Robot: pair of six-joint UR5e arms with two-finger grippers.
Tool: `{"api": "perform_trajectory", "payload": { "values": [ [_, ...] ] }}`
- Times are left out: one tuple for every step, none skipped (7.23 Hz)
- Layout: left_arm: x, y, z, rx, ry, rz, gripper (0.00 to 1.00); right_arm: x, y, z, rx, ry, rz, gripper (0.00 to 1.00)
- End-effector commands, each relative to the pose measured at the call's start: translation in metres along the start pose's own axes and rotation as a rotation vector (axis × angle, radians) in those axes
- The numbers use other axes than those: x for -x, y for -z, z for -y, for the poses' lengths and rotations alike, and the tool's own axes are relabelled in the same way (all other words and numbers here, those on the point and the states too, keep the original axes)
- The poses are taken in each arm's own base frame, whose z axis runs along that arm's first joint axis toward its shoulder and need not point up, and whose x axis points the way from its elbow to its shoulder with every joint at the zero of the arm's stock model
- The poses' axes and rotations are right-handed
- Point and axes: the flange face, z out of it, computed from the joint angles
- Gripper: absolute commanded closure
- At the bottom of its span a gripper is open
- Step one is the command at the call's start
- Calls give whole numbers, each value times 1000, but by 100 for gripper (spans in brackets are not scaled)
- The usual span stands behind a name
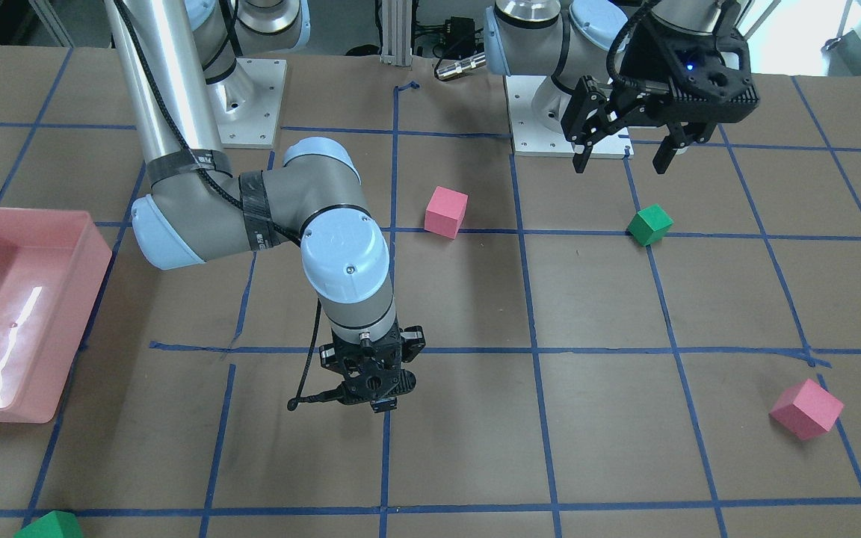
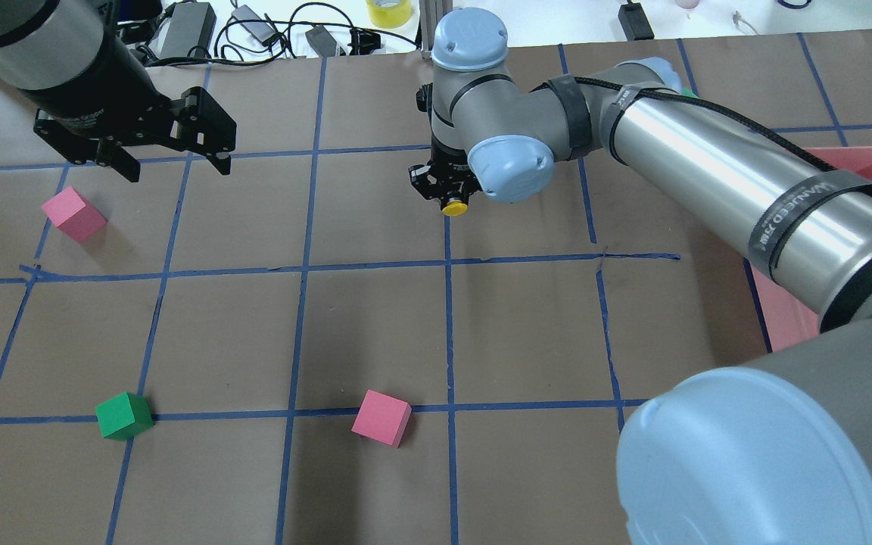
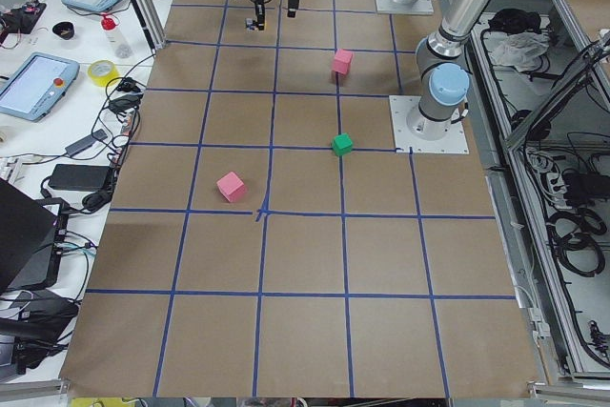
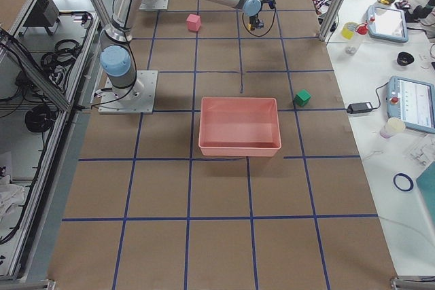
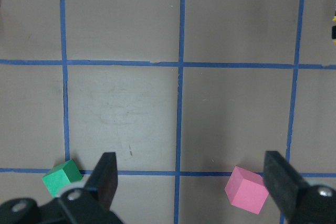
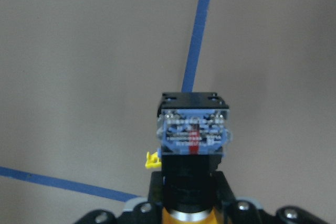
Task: Align button upright
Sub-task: 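Lift the button out of the bin with the right gripper, then lower the button onto the table and open the right gripper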
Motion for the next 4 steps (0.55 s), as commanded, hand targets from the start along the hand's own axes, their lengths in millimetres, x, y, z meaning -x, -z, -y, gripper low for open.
{"api": "perform_trajectory", "payload": {
  "values": [
    [0,0,0,0,0,0,0,3,-25,10,20,41,1,100],
    [0,-1,0,1,0,0,0,6,-30,18,13,51,10,100],
    [0,0,0,0,0,0,0,8,-36,21,18,47,10,100],
    [0,0,0,0,0,0,0,18,-45,19,30,43,29,100]
  ]
}}
